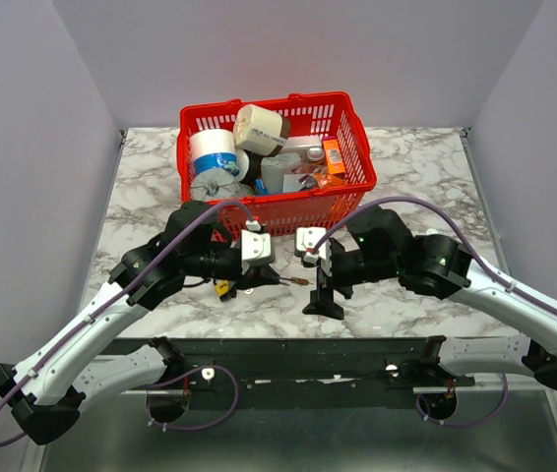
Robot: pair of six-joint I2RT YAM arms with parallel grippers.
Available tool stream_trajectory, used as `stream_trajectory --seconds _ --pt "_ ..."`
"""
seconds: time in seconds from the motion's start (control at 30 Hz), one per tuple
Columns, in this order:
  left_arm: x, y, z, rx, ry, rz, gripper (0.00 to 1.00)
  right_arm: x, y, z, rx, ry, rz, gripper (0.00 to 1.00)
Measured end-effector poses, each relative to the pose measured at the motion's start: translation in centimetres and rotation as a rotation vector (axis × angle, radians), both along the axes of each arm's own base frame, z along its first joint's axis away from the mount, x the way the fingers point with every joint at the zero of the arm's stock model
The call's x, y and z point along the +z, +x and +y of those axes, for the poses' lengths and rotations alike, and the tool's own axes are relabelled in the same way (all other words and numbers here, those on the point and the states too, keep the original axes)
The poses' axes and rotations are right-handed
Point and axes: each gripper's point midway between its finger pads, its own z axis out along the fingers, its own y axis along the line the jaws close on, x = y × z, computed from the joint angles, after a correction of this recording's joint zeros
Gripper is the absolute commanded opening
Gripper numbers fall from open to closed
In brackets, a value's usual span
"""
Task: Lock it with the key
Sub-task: Pick up the lock from the center of the board, then lock the lock.
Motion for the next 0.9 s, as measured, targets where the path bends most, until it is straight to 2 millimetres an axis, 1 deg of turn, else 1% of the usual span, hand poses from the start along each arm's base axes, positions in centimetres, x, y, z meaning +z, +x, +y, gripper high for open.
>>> stream_trajectory --seconds 0.1,0.27,0.37,0.47,0.6,0.67,0.77,0.87,0.9 --pt "0.4 0.2 0.2 0.017 -0.013 -0.003 0.00 1.3 0.1 -0.8 -0.008 0.042 -0.014 1.00" --pt "2.3 -0.5 0.6 0.010 -0.076 -0.030 0.00 2.8 0.0 -2.5 -0.011 0.105 -0.042 1.00" --pt "4.3 -1.0 0.7 -0.007 -0.120 -0.058 0.00 3.6 -0.5 -3.0 0.015 0.135 -0.058 0.98" --pt "6.5 -1.5 0.3 -0.045 -0.163 -0.075 0.00 3.9 -0.7 -3.1 0.033 0.147 -0.072 0.94" --pt "8.5 -1.4 -0.3 -0.062 -0.209 -0.072 0.00 4.5 -0.3 -2.5 0.044 0.148 -0.094 0.86" --pt "9.2 -1.3 -0.7 -0.063 -0.224 -0.060 0.00 5.2 0.0 -2.2 0.047 0.156 -0.107 0.83" --pt "9.7 -1.1 -1.1 -0.066 -0.237 -0.049 0.00 6.6 0.2 -1.9 0.050 0.181 -0.129 0.78" --pt "10.0 -1.0 -1.3 -0.064 -0.247 -0.040 0.00 7.8 0.2 -1.8 0.052 0.205 -0.143 0.67" --pt "10.1 -1.0 -1.3 -0.063 -0.250 -0.038 0.00 8.1 0.1 -1.8 0.054 0.214 -0.145 0.61"
